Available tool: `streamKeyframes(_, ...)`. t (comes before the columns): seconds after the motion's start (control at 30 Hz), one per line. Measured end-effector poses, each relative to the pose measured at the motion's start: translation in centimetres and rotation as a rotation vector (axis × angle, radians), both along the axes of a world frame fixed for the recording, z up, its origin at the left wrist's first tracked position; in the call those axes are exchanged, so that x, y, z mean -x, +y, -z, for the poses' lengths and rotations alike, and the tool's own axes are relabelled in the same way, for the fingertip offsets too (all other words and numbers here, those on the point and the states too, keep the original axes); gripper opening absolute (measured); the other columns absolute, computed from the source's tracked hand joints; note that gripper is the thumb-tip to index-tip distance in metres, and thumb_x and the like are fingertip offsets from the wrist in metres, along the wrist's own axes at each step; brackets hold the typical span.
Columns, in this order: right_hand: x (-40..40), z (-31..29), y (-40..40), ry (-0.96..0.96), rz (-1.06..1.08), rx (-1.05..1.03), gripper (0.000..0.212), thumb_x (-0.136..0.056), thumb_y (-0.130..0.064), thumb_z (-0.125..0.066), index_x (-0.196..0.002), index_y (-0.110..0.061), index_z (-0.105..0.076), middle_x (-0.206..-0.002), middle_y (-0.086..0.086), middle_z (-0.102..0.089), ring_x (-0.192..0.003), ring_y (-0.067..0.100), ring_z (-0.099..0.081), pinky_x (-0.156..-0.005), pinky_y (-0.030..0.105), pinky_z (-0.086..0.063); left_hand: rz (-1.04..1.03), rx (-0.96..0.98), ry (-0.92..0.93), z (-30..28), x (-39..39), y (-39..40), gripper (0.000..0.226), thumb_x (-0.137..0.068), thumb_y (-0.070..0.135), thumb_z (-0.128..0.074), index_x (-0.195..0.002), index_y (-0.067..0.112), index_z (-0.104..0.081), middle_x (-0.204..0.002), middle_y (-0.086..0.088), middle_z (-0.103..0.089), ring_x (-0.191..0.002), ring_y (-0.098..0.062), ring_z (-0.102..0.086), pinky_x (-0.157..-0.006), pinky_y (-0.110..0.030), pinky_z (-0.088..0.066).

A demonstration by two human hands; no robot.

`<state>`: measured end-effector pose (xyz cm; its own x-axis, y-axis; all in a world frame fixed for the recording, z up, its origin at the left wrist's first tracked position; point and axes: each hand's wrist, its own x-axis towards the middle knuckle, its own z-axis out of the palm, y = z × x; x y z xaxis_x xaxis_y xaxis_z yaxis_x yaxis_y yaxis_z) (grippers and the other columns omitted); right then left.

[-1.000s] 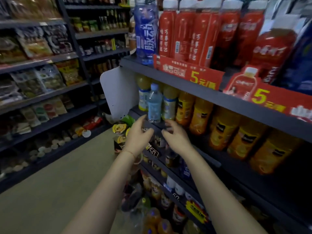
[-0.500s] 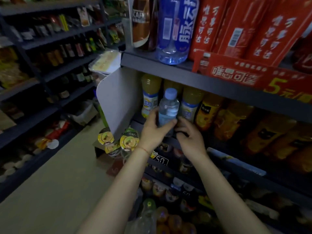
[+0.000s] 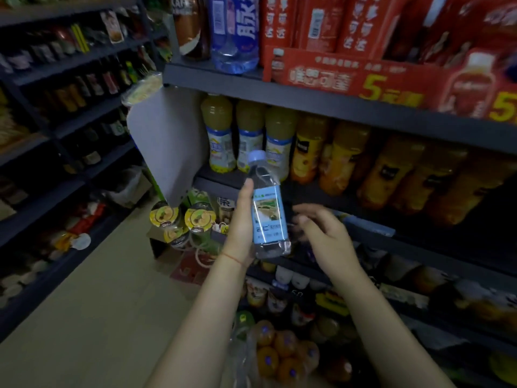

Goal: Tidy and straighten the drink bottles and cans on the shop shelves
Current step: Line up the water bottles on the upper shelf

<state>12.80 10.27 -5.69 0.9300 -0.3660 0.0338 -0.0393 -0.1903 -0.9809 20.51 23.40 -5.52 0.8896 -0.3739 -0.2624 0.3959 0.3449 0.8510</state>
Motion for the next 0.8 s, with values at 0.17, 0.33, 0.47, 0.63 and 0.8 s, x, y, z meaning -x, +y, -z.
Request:
streamKeyframes(0.17, 11.7, 0.2, -5.7, -0.041, 0.012, 0.016, 0.019, -0.102, -0.018, -0.052, -0.102, -0.028, -0.068, -0.101, -0.009, -0.071, -0.092, 0.008, -0.067, -0.079, 0.028, -0.056, 0.079, 0.015, -0.059, -0.3, 11.5, -7.3, 0.059, -0.085, 0.066, -0.047, -0.102, 0.011, -0.063, -0.082, -0.005, -0.063, -0.069, -0.018, -0.063, -0.062, -0.03, -0.053)
streamKeyframes(0.33, 24.6, -1.6, -13.0, -0.107, -0.023, 0.0, 0.011, -0.099, -0.022, -0.058, -0.101, -0.032, -0.061, -0.104, -0.005, -0.067, -0.093, 0.002, -0.065, -0.076, 0.018, -0.053, 0.102, 0.051, -0.123, -2.0, 24.2, -15.3, 0.056, -0.077, 0.067, -0.051, -0.091, 0.014, -0.065, -0.076, -0.004, -0.065, -0.065, -0.018, -0.064, -0.06, -0.029, -0.053)
streamKeyframes(0.47, 36.5, -4.7, -21.9, -0.162, 0.043, -0.029, 0.026, -0.092, -0.03, -0.068, -0.115, -0.025, -0.055, -0.112, 0.001, -0.068, -0.099, 0.008, -0.068, -0.079, 0.026, -0.057, 0.217, -0.013, -0.201, -5.1, 34.5, -25.4, 0.069, -0.075, 0.071, -0.064, -0.104, 0.009, -0.071, -0.092, -0.016, -0.071, -0.078, -0.027, -0.068, -0.069, -0.036, -0.055)
streamKeyframes(0.63, 46.6, -8.1, -32.6, -0.172, 0.124, -0.009, 0.044, -0.087, -0.029, -0.074, -0.124, -0.022, -0.051, -0.107, -0.008, -0.069, -0.093, 0.001, -0.069, -0.073, 0.019, -0.055, 0.379, 0.021, -0.316, -9.1, 44.1, -38.5, 0.058, -0.064, 0.067, -0.073, -0.09, 0.015, -0.077, -0.087, -0.013, -0.072, -0.074, -0.026, -0.069, -0.068, -0.035, -0.057)
streamKeyframes(0.8, 53.6, -8.5, -43.7, -0.207, 0.26, 0.053, 0.047, -0.08, -0.032, -0.081, -0.121, -0.024, -0.058, -0.108, -0.005, -0.071, -0.096, 0.008, -0.07, -0.079, 0.03, -0.059, 0.55, 0.115, -0.385, -9.2, 50.3, -50.0, 0.055, -0.078, 0.056, -0.063, -0.107, 0.011, -0.072, -0.097, -0.017, -0.067, -0.085, -0.03, -0.065, -0.077, -0.041, -0.052)
